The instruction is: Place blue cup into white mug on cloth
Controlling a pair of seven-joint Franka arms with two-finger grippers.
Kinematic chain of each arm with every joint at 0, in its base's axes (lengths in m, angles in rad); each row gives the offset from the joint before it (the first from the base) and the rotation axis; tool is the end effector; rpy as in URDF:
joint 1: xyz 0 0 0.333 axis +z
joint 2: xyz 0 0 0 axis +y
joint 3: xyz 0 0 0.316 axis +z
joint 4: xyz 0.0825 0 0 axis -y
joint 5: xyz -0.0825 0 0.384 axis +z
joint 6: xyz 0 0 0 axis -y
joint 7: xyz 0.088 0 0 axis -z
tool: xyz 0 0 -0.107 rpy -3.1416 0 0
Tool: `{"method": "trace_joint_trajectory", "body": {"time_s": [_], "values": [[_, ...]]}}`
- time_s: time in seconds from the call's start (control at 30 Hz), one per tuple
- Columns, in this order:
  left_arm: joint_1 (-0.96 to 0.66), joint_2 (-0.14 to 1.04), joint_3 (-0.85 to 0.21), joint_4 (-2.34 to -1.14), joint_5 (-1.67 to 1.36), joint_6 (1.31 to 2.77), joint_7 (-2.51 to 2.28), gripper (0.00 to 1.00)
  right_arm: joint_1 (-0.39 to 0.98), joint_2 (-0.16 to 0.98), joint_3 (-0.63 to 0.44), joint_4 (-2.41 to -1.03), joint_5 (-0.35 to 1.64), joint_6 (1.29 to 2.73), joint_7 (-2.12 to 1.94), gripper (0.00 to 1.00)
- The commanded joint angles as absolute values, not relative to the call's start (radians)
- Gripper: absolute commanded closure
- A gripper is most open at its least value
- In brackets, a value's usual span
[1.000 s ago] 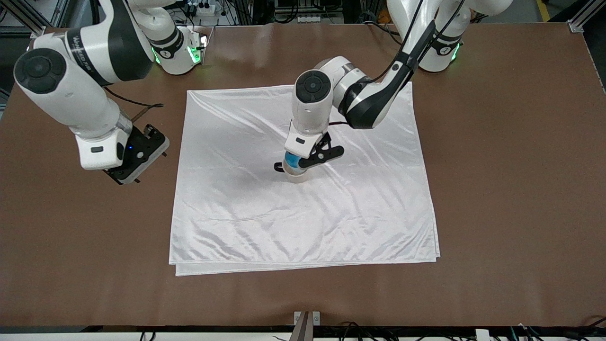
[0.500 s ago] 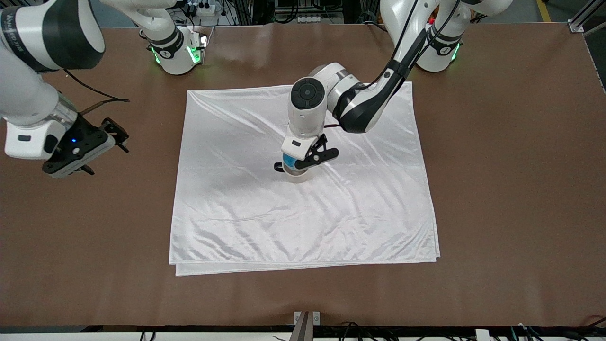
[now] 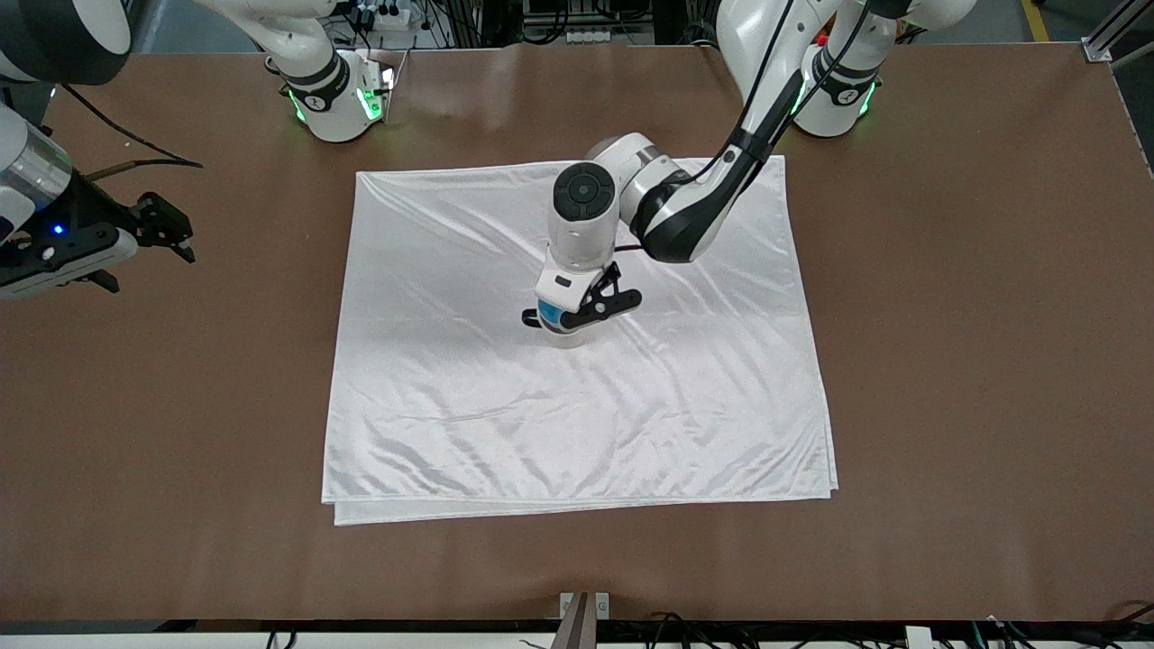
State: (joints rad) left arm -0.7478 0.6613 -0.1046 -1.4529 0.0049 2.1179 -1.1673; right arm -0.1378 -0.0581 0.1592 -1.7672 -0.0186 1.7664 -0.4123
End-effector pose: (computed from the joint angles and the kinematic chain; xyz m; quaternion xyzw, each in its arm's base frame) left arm 0.4836 -0.5321 0.2991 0.9856 0.1664 -0.0235 0.0189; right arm 0.5497 0.0123 0.5799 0.9758 0.2166 0.0251 0.0190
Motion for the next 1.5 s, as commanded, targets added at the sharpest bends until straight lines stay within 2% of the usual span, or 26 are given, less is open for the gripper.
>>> {"method": "trace_joint_trajectory", "body": {"time_s": [0.0,0.7,0.8,0.9,0.93,1.47], "values": [[-0.755,0.683,-0.100,-1.430,-0.011,2.128,-1.175,1.00,-0.190,-0.109,0.163,-1.807,0.002,1.747,-0.373,0.04],[-0.749,0.715,-0.100,-1.434,-0.012,2.154,-1.167,1.00,-0.238,-0.130,0.163,-1.804,0.021,1.706,-0.083,0.03],[-0.746,0.715,-0.100,-1.434,-0.021,2.154,-1.169,0.69,-0.232,-0.130,0.167,-1.798,0.021,1.703,-0.039,0.03],[-0.746,0.718,-0.097,-1.434,-0.034,2.154,-1.167,0.14,-0.226,-0.126,0.173,-1.783,0.021,1.694,0.014,0.03],[-0.746,0.718,-0.097,-1.434,-0.029,2.154,-1.167,0.00,-0.221,-0.123,0.173,-1.775,0.021,1.687,0.024,0.03],[-0.704,0.675,-0.092,-1.433,-0.026,2.152,-1.169,0.00,-0.206,-0.114,0.173,-1.709,0.020,1.677,0.103,0.00]]}}
